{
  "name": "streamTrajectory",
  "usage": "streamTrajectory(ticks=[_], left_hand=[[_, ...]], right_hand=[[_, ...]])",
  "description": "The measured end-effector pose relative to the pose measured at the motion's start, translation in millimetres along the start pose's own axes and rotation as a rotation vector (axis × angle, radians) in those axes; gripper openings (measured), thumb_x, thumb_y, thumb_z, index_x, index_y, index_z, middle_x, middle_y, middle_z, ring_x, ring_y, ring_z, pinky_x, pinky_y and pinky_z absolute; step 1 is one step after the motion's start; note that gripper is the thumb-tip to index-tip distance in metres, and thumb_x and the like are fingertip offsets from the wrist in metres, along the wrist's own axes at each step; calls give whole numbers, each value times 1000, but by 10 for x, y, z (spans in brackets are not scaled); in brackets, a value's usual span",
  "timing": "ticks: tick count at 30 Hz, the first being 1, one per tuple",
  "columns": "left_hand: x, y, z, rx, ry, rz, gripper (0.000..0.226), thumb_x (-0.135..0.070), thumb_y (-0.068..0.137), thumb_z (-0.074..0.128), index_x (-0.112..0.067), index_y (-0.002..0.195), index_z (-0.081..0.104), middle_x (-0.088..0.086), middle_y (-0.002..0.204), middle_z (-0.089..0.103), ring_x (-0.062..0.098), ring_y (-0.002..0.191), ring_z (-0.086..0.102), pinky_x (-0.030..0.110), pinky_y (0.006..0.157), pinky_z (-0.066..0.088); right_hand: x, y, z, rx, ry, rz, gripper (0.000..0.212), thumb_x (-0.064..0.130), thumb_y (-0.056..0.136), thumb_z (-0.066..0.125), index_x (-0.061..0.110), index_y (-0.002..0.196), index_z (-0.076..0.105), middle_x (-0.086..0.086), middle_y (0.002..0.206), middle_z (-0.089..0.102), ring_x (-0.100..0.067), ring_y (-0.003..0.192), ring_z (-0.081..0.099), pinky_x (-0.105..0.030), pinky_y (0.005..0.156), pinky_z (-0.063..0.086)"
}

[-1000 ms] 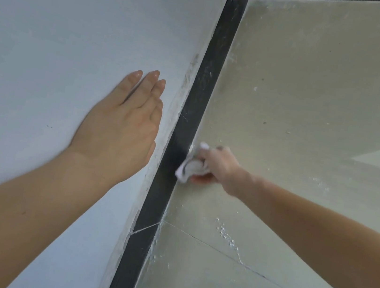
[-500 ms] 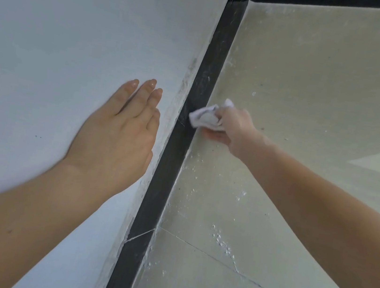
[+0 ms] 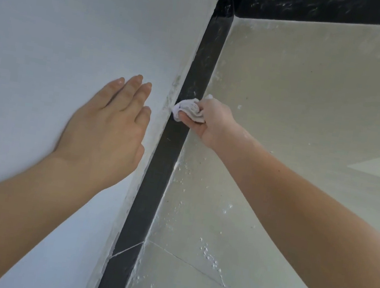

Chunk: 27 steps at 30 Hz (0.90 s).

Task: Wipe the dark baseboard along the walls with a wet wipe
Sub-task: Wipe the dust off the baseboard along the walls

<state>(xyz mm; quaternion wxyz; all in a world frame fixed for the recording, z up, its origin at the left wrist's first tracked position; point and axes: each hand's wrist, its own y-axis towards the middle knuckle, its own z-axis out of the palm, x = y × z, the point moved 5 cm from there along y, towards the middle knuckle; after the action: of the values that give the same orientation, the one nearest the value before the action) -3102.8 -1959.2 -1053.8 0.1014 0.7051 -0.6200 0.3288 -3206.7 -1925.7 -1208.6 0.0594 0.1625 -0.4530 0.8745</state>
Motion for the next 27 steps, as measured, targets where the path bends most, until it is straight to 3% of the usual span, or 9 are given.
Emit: streamTrajectory(ticks=[2,4,7,10,13,15,19,23,27], left_hand=[[72,76,-54,-8,48,-3,53,-22,75,48,5,118,62,24,141,45,36,134,38,43,112,14],[157,152,-123,-26,70,-9,53,-23,76,47,5,119,61,23,143,42,36,136,35,44,113,13],[230,259,-199,-55,103,-28,53,-23,77,45,4,121,60,22,145,39,35,138,31,44,114,11],[230,294,-198,-60,106,-35,53,-23,77,44,4,120,60,22,144,41,35,138,30,44,114,9],[232,288,-176,-51,114,-15,53,-22,76,45,6,119,61,24,143,42,35,138,32,45,114,10],[226,288,-165,-58,108,-10,52,-22,78,45,6,119,60,24,142,42,36,138,32,45,114,11],[217,293,-155,-65,94,-19,54,-22,81,35,5,121,59,23,144,40,34,139,30,45,115,11],[231,290,-161,-86,80,-17,57,-18,82,24,6,119,60,24,143,42,35,138,32,46,115,13],[215,284,-172,-61,98,-4,60,-23,83,23,3,124,59,22,145,41,33,139,30,45,116,12]], right_hand=[[58,9,-107,-62,42,-45,6,7,96,51,4,94,56,-15,108,64,-26,88,64,-35,90,56],[-35,-88,-204,-78,-101,-56,12,13,97,50,7,89,57,-12,95,64,-24,78,65,-36,85,58],[-455,-321,-179,130,-325,105,16,13,95,48,2,97,59,-16,90,68,-25,68,68,-34,67,61],[-686,-432,-28,270,-374,188,14,6,93,47,-3,93,58,-17,84,67,-26,67,68,-31,63,61],[-427,-347,80,174,-403,91,21,8,97,43,3,80,55,-13,79,61,-19,59,62,-24,50,56],[-146,-213,112,100,-511,16,26,9,99,40,4,77,52,-12,78,56,-17,57,56,-23,50,51],[265,-14,137,-27,-405,-25,18,11,99,42,3,92,56,-12,83,54,-17,59,53,-20,44,50],[497,61,-55,-56,-111,-127,15,6,94,51,4,79,53,-16,87,58,-23,73,60,-29,82,55],[264,158,-487,-270,-388,-134,10,15,92,56,8,86,58,-11,87,64,-24,83,67,-42,82,58]])
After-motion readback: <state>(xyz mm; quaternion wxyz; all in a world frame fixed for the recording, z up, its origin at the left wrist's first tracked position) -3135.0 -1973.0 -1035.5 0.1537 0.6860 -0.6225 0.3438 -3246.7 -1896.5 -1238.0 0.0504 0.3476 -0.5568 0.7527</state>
